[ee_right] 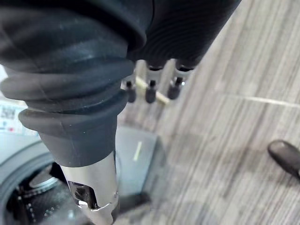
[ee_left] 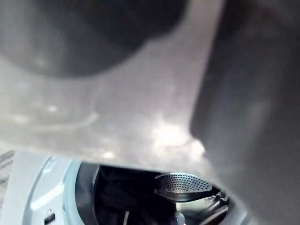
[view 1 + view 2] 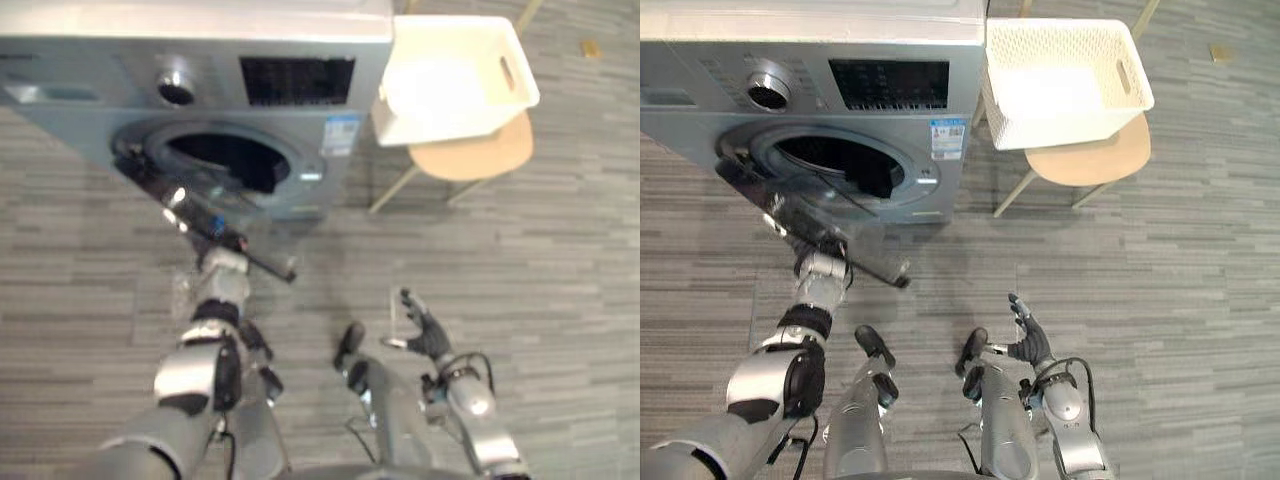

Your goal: Pick up the laundry basket with both hands and put the clothes into the washing machine.

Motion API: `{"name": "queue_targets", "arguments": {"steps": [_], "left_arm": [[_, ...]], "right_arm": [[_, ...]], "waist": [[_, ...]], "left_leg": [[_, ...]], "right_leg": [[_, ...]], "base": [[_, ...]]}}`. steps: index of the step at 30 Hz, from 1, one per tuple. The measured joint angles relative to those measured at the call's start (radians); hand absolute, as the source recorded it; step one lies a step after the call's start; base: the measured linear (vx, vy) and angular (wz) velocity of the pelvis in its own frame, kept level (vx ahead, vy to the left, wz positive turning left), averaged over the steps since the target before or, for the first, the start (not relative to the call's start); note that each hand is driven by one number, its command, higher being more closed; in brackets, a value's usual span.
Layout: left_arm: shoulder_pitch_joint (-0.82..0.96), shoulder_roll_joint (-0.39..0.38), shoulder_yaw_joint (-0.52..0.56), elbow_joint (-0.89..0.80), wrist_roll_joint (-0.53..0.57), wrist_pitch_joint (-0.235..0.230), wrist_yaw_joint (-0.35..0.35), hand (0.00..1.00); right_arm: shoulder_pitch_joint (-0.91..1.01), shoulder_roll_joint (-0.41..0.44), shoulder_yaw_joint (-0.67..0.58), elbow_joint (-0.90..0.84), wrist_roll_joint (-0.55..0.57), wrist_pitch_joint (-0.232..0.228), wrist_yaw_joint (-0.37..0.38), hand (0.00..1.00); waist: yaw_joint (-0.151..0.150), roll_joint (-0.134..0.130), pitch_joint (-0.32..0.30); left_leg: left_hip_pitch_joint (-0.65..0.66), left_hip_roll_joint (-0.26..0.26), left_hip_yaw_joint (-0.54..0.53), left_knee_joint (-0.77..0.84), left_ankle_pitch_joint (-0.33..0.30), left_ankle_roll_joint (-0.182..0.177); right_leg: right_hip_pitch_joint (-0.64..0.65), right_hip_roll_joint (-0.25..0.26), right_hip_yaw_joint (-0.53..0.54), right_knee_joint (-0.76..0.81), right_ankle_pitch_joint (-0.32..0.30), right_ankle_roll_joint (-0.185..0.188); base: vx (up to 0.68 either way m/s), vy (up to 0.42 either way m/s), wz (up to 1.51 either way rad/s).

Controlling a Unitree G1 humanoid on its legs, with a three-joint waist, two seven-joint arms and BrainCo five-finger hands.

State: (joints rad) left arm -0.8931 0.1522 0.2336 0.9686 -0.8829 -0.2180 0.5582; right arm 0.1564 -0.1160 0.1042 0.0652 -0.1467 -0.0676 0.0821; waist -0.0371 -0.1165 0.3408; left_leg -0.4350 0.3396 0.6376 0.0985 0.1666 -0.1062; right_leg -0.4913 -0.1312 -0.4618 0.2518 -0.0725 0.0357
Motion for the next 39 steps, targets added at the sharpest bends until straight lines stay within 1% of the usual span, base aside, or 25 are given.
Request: {"name": "queue_targets", "arguments": {"steps": [1, 2, 3, 5, 6, 7, 9, 10, 11, 13, 14, 16, 17, 21, 23, 26, 27, 28, 30, 31, 33, 34, 36, 37, 39], "left_arm": [[-0.061, 0.006, -0.011, -0.006, -0.020, -0.024, 0.062, 0.00], [-0.094, 0.009, -0.021, -0.016, -0.030, -0.028, 0.087, 0.00], [-0.122, 0.014, -0.062, -0.057, -0.052, -0.027, 0.126, 0.00], [-0.118, 0.014, -0.119, -0.129, -0.071, -0.036, 0.170, 0.00], [-0.118, 0.013, -0.127, -0.143, -0.077, -0.037, 0.180, 0.00], [-0.117, 0.013, -0.164, -0.144, -0.084, -0.045, 0.189, 0.00], [-0.097, 0.010, -0.234, -0.148, -0.089, -0.053, 0.191, 0.00], [-0.059, 0.009, -0.281, -0.177, -0.091, -0.045, 0.191, 0.00], [-0.033, 0.010, -0.304, -0.199, -0.090, -0.041, 0.191, 0.00], [0.056, 0.034, -0.416, -0.285, -0.083, -0.022, 0.191, 0.00], [0.109, 0.063, -0.486, -0.333, -0.082, -0.012, 0.189, 0.00], [0.191, 0.116, -0.552, -0.404, -0.078, 0.013, 0.169, 0.00], [0.241, 0.152, -0.588, -0.436, -0.076, 0.019, 0.135, 0.00], [0.392, 0.247, -0.596, -0.540, 0.022, 0.070, -0.006, 0.00], [0.436, 0.296, -0.586, -0.551, 0.074, 0.119, -0.090, 0.00], [0.504, 0.386, -0.506, -0.594, 0.160, 0.210, -0.248, 0.00], [0.519, 0.406, -0.487, -0.609, 0.175, 0.228, -0.279, 0.00], [0.533, 0.431, -0.455, -0.617, 0.214, 0.257, -0.336, 0.00], [0.568, 0.480, -0.404, -0.664, 0.353, 0.290, -0.458, 0.00], [0.574, 0.491, -0.395, -0.697, 0.404, 0.292, -0.491, 0.00], [0.574, 0.486, -0.332, -0.891, 0.571, 0.290, -0.539, 0.00], [0.573, 0.483, -0.322, -0.929, 0.602, 0.278, -0.559, 0.00], [0.538, 0.465, -0.337, -1.114, 0.683, 0.196, -0.655, 0.00], [0.513, 0.447, -0.353, -1.150, 0.706, 0.173, -0.669, 0.00], [0.435, 0.400, -0.381, -1.226, 0.789, 0.098, -0.690, 0.00]], "right_arm": [[-0.013, 0.000, 0.009, -0.006, 0.004, -0.004, 0.000, 0.00], [-0.016, 0.002, 0.011, -0.009, 0.011, -0.006, 0.001, 0.00], [-0.014, 0.009, 0.019, 0.008, 0.020, -0.009, 0.003, 0.00], [-0.023, 0.001, 0.033, 0.052, 0.021, -0.007, 0.010, 0.00], [-0.026, -0.001, 0.033, 0.066, 0.021, -0.008, 0.014, 0.00], [-0.027, -0.009, 0.033, 0.089, 0.021, -0.007, 0.020, 0.00], [-0.032, -0.029, 0.030, 0.124, 0.020, -0.006, 0.030, 0.00], [-0.033, -0.041, 0.028, 0.139, 0.019, -0.005, 0.031, 0.00], [-0.032, -0.044, 0.025, 0.145, 0.019, -0.005, 0.032, 0.00], [-0.033, -0.046, 0.002, 0.173, 0.019, -0.006, 0.033, 0.00], [-0.036, -0.045, -0.010, 0.196, 0.018, -0.006, 0.041, 0.00], [-0.038, -0.046, -0.017, 0.234, 0.018, -0.010, 0.061, 0.00], [-0.042, -0.047, -0.018, 0.262, 0.018, -0.013, 0.072, 0.00], [-0.082, -0.048, -0.034, 0.369, 0.017, -0.023, 0.095, 0.00], [-0.091, -0.051, -0.042, 0.394, 0.016, -0.030, 0.098, 0.00], [-0.098, -0.048, -0.057, 0.438, 0.016, -0.043, 0.100, 0.00], [-0.098, -0.048, -0.060, 0.451, 0.015, -0.043, 0.100, 0.00], [-0.098, -0.048, -0.075, 0.479, 0.011, -0.042, 0.102, 0.00], [-0.099, -0.047, -0.107, 0.529, -0.012, -0.042, 0.117, 0.00], [-0.099, -0.047, -0.118, 0.544, -0.017, -0.042, 0.119, 0.00], [-0.097, -0.049, -0.166, 0.595, -0.024, -0.039, 0.118, 0.00], [-0.097, -0.050, -0.172, 0.600, -0.024, -0.039, 0.118, 0.00], [-0.098, -0.050, -0.182, 0.616, -0.025, -0.041, 0.118, 0.00], [-0.098, -0.050, -0.182, 0.620, -0.025, -0.040, 0.118, 0.00], [-0.098, -0.047, -0.182, 0.621, -0.025, -0.040, 0.118, 0.00]], "waist": [[0.001, -0.002, 0.015], [-0.002, -0.006, 0.036], [-0.008, -0.028, 0.055], [0.006, -0.029, 0.056], [0.006, -0.028, 0.056], [0.006, -0.029, 0.056], [0.007, -0.029, 0.057], [0.007, -0.029, 0.057], [0.010, -0.029, 0.057], [0.026, -0.029, 0.057], [0.031, -0.028, 0.056], [0.032, -0.028, 0.056], [0.032, -0.027, 0.056], [0.032, -0.022, 0.055], [0.032, -0.009, 0.052], [0.027, -0.006, 0.052], [0.025, -0.006, 0.052], [0.025, -0.004, 0.052], [0.025, 0.002, 0.051], [0.027, 0.008, 0.049], [0.029, 0.058, 0.030], [0.028, 0.071, 0.021], [0.022, 0.123, -0.019], [0.019, 0.135, -0.029], [-0.013, 0.169, -0.054]], "left_leg": [[-0.010, 0.011, 0.006, -0.022, -0.004, 0.006], [-0.012, 0.008, 0.007, -0.023, -0.004, 0.006], [-0.024, -0.005, 0.009, -0.013, -0.004, 0.005], [-0.054, 0.009, -0.033, 0.045, -0.005, 0.018], [-0.043, 0.007, -0.050, 0.035, -0.005, 0.018], [-0.031, 0.006, -0.072, 0.020, -0.005, 0.018], [-0.030, -0.001, -0.089, 0.022, -0.007, 0.021], [-0.027, -0.011, -0.104, 0.022, -0.009, 0.024], [-0.027, -0.016, -0.110, 0.022, -0.014, 0.030], [-0.025, -0.039, -0.116, 0.015, -0.019, 0.038], [-0.020, -0.059, -0.116, 0.003, -0.020, 0.039], [-0.009, -0.084, -0.115, -0.008, -0.024, 0.046], [-0.002, -0.103, -0.115, -0.016, -0.028, 0.051], [-0.002, -0.155, -0.113, -0.031, -0.035, 0.061], [-0.002, -0.182, -0.119, -0.031, -0.051, 0.075], [-0.003, -0.211, -0.121, -0.031, -0.064, 0.093], [-0.003, -0.214, -0.123, -0.030, -0.064, 0.094], [-0.003, -0.219, -0.128, -0.029, -0.065, 0.094], [-0.004, -0.221, -0.141, -0.021, -0.065, 0.096], [-0.006, -0.220, -0.145, -0.017, -0.065, 0.096], [-0.006, -0.223, -0.171, -0.012, -0.065, 0.096], [-0.006, -0.224, -0.171, -0.012, -0.065, 0.096], [-0.005, -0.234, -0.174, -0.014, -0.066, 0.096], [-0.004, -0.234, -0.174, -0.014, -0.065, 0.096], [0.008, -0.232, -0.171, -0.016, -0.065, 0.097]], "right_leg": [[-0.009, 0.015, 0.000, 0.007, 0.012, -0.010], [-0.024, 0.005, 0.014, 0.048, 0.009, -0.016], [-0.028, -0.013, 0.016, 0.045, 0.027, -0.036], [-0.055, -0.007, 0.014, 0.028, 0.030, -0.032], [-0.055, -0.007, 0.013, 0.022, 0.045, -0.028], [-0.050, -0.008, 0.005, 0.017, 0.068, -0.051], [-0.032, -0.015, -0.010, 0.017, 0.073, -0.055], [-0.018, -0.023, -0.017, 0.015, 0.073, -0.054], [-0.012, -0.026, -0.018, 0.013, 0.075, -0.050], [0.000, -0.040, -0.020, -0.011, 0.086, -0.030], [0.005, -0.051, -0.019, -0.023, 0.094, -0.019], [0.020, -0.063, -0.019, -0.049, 0.114, -0.004], [0.027, -0.072, -0.018, -0.069, 0.128, 0.004], [0.054, -0.103, -0.021, -0.138, 0.187, 0.030], [0.071, -0.123, -0.029, -0.158, 0.209, 0.039], [0.071, -0.153, -0.029, -0.147, 0.217, 0.050], [0.072, -0.156, -0.028, -0.145, 0.217, 0.050], [0.072, -0.163, -0.028, -0.134, 0.215, 0.052], [0.073, -0.169, -0.030, -0.113, 0.200, 0.059], [0.076, -0.169, -0.031, -0.109, 0.197, 0.057], [0.096, -0.170, -0.034, -0.107, 0.192, 0.057], [0.098, -0.170, -0.035, -0.107, 0.191, 0.057], [0.101, -0.173, -0.030, -0.113, 0.191, 0.057], [0.101, -0.173, -0.029, -0.114, 0.191, 0.056], [0.103, -0.170, -0.021, -0.115, 0.188, 0.052]], "base": [[-0.03, 0.005, -0.31], [0.01, 0.016, 0.10], [0.01, -0.007, 0.32], [0.06, -0.079, 0.14], [0.15, -0.091, 0.08], [0.18, -0.041, 0.20], [0.13, 0.009, 0.31], [0.07, 0.039, 0.31], [0.06, 0.066, 0.33], [0.04, 0.098, 0.20], [0.02, 0.149, 0.17], [0.01, 0.132, 0.14], [0.01, 0.110, 0.09], [0.02, 0.106, 0.15], [0.02, 0.134, 0.23], [0.00, 0.119, 0.14], [0.03, 0.090, 0.15], [0.04, 0.049, 0.15], [0.05, 0.035, 0.18], [0.05, 0.007, 0.27], [0.06, 0.006, 0.28], [0.06, 0.004, 0.08], [0.05, 0.012, -0.08], [0.02, 0.011, -0.15], [0.01, -0.011, -0.23]]}}
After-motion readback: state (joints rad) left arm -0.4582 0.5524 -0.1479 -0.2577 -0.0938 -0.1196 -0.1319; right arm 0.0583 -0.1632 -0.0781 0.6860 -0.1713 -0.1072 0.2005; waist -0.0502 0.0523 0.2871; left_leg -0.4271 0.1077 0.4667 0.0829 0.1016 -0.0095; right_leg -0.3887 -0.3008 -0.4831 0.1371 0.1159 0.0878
